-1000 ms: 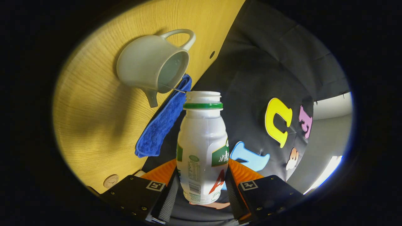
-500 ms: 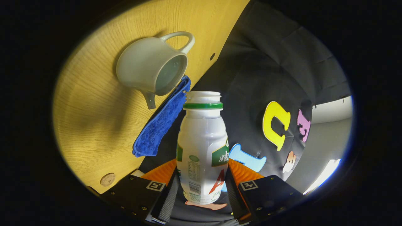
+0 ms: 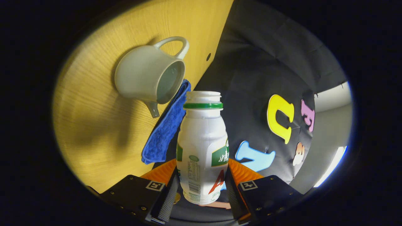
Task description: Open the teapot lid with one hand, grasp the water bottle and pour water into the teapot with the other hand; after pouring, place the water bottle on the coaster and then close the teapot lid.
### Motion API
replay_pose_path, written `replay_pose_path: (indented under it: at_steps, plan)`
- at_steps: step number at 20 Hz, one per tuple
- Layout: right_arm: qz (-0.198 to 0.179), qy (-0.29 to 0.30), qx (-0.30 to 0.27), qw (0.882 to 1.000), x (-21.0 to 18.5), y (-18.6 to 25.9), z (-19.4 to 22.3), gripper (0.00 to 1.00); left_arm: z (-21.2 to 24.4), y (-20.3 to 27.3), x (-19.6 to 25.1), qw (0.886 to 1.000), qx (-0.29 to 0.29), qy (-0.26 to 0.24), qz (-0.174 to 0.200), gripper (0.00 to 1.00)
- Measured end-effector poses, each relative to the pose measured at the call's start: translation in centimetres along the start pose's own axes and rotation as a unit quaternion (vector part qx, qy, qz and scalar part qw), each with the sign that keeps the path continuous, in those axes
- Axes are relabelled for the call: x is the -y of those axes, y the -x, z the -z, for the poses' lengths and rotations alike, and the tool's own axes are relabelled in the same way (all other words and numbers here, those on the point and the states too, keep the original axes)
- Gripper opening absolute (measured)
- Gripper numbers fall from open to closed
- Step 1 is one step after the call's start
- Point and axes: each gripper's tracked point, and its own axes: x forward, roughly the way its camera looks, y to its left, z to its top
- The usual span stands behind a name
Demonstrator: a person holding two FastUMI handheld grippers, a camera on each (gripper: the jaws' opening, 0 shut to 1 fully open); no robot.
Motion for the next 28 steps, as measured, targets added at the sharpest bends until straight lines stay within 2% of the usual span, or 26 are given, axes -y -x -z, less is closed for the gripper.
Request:
replay_pose_path:
  at_steps: [1,2,3,5,6,7,8,9,12,13,14,17,18,20,21,22,24,25,26,27,28]
  plan:
    - [-0.005,-0.022,-0.004,1.000,-0.3,0.1,0.1,0.72,0.1,-0.2,-0.1,1.000,-0.001,0.002,-0.001,0.12]
    - [-0.013,-0.048,-0.007,0.999,-0.7,0.2,0.2,0.72,0.2,-0.2,-0.2,1.000,-0.003,0.004,-0.002,0.16]
    - [-0.021,-0.077,-0.007,0.997,-1.1,0.3,0.2,0.72,0.3,-0.2,-0.1,1.000,-0.004,0.005,-0.002,0.16]
    - [-0.039,-0.139,-0.009,0.989,-2.0,0.5,-0.1,0.71,0.4,-0.2,-0.1,1.000,-0.007,0.008,-0.001,0.16]
    - [-0.049,-0.176,-0.007,0.983,-2.4,0.6,-0.4,0.71,0.3,-0.2,-0.1,1.000,-0.005,0.009,-0.001,0.12]
    - [-0.057,-0.213,-0.005,0.975,-2.8,0.8,-0.6,0.71,0.2,-0.1,-0.3,1.000,-0.003,0.007,-0.003,0.16]
    - [-0.063,-0.245,-0.003,0.967,-2.9,0.9,-0.9,0.72,0.0,-0.1,-0.3,1.000,-0.001,0.005,-0.006,0.11]
    - [-0.070,-0.276,-0.005,0.959,-3.1,1.1,-1.0,0.72,0.0,-0.1,-0.4,1.000,-0.001,0.004,-0.007,0.11]
    - [-0.075,-0.381,-0.001,0.922,-3.2,1.7,-0.5,0.71,-0.4,-0.6,-0.4,1.000,-0.004,0.022,-0.004,0.16]
    - [-0.072,-0.422,-0.001,0.904,-3.0,2.1,0.1,0.72,-0.5,-0.9,-0.4,0.999,-0.006,0.038,-0.001,0.16]
    - [-0.068,-0.470,-0.004,0.880,-2.8,2.7,0.7,0.72,-1.1,-1.4,-0.3,0.999,-0.005,0.053,0.003,0.16]
    - [-0.067,-0.606,-0.009,0.793,-2.7,5.2,2.7,0.72,-3.4,-3.1,-0.3,0.999,0.013,0.046,0.003,0.16]
    - [-0.076,-0.643,-0.006,0.762,-2.8,6.2,3.2,0.72,-4.0,-4.0,-0.3,0.999,0.016,0.034,0.002,0.11]
    - [-0.082,-0.697,-0.007,0.712,-3.1,8.0,4.7,0.72,-4.5,-6.4,0.5,1.000,0.014,0.024,0.010,0.16]
    - [-0.077,-0.715,-0.006,0.695,-3.0,8.9,5.8,0.72,-4.6,-7.5,1.2,0.999,0.011,0.028,0.015,0.12]
    - [-0.066,-0.728,-0.010,0.682,-3.0,9.6,7.1,0.72,-4.7,-8.6,1.8,0.999,0.010,0.038,0.023,0.16]
    - [-0.050,-0.752,-0.014,0.658,-3.0,11.3,9.1,0.72,-5.1,-11.0,3.0,0.998,0.010,0.043,0.035,0.16]
    - [-0.052,-0.765,-0.017,0.642,-3.4,12.2,9.7,0.71,-5.5,-12.5,3.3,0.998,0.013,0.041,0.038,0.16]
    - [-0.060,-0.780,-0.013,0.623,-3.7,13.2,9.9,0.71,-5.9,-14.0,3.4,0.998,0.014,0.042,0.040,0.12]
    - [-0.065,-0.793,-0.008,0.606,-3.8,14.1,10.2,0.72,-6.1,-15.7,3.6,0.998,0.013,0.047,0.045,0.12]
    - [-0.065,-0.801,-0.007,0.595,-4.0,14.8,10.8,0.71,-6.2,-17.5,3.8,0.997,0.008,0.056,0.053,0.16]
